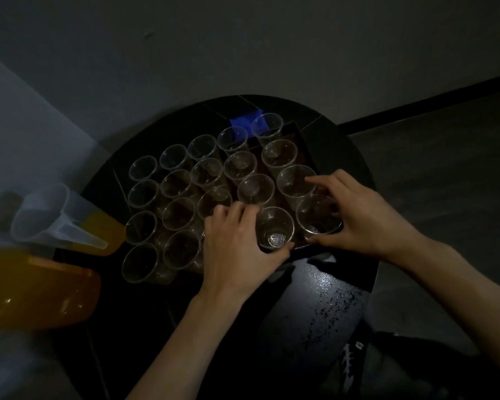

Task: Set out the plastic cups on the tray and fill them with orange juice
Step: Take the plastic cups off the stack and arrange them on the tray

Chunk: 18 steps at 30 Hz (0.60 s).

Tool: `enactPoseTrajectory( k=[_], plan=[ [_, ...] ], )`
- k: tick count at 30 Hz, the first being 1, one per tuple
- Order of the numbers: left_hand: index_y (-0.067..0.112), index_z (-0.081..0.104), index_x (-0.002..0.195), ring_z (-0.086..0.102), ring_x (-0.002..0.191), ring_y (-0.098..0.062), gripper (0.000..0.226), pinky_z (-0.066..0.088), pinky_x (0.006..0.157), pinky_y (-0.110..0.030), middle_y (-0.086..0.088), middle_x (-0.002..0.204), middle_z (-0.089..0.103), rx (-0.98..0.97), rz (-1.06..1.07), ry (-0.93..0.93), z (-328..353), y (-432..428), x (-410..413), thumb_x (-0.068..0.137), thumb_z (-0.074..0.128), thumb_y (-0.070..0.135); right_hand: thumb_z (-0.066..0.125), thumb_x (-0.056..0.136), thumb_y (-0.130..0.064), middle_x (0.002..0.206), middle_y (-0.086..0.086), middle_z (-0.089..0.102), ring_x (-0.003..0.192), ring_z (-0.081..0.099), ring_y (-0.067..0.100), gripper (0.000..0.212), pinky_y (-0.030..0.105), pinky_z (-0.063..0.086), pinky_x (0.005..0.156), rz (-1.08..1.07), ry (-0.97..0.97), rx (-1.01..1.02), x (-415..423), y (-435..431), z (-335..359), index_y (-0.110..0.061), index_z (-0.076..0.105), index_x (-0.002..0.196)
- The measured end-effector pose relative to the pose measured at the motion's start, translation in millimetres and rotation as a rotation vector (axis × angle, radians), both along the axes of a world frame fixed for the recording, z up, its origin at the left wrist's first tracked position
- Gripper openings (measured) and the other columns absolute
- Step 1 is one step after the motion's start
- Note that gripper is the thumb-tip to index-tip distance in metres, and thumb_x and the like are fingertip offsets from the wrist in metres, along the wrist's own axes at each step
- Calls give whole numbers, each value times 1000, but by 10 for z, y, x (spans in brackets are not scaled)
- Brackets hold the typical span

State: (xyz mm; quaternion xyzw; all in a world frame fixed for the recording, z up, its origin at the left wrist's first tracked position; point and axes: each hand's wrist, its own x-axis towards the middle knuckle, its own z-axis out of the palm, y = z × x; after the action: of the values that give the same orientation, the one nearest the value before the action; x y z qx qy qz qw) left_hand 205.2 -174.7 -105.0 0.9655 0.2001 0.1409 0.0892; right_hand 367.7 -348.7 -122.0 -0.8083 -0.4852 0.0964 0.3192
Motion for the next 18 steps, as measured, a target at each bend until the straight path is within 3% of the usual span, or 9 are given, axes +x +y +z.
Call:
enactPoseTrajectory(
  k=[6,18],
  plan=[
    [23,64,117,49,106,-18,75,41,94,-37,7,113,60,0,13,29,10,2,9,67,60,79,83,63,-55,131,-8,41,112,57,11,104,39,58,88,-24,-16,-12,-17,10,-11,-29,30,149],
    [22,64,119,50,107,-19,78,42,96,-39,6,114,59,4,36,45,5,8,39,66,65,79,80,65,-56,129,-9,42,104,59,11,103,38,58,81,-39,-47,-60,-28,13,4,-32,27,149]
  ],
)
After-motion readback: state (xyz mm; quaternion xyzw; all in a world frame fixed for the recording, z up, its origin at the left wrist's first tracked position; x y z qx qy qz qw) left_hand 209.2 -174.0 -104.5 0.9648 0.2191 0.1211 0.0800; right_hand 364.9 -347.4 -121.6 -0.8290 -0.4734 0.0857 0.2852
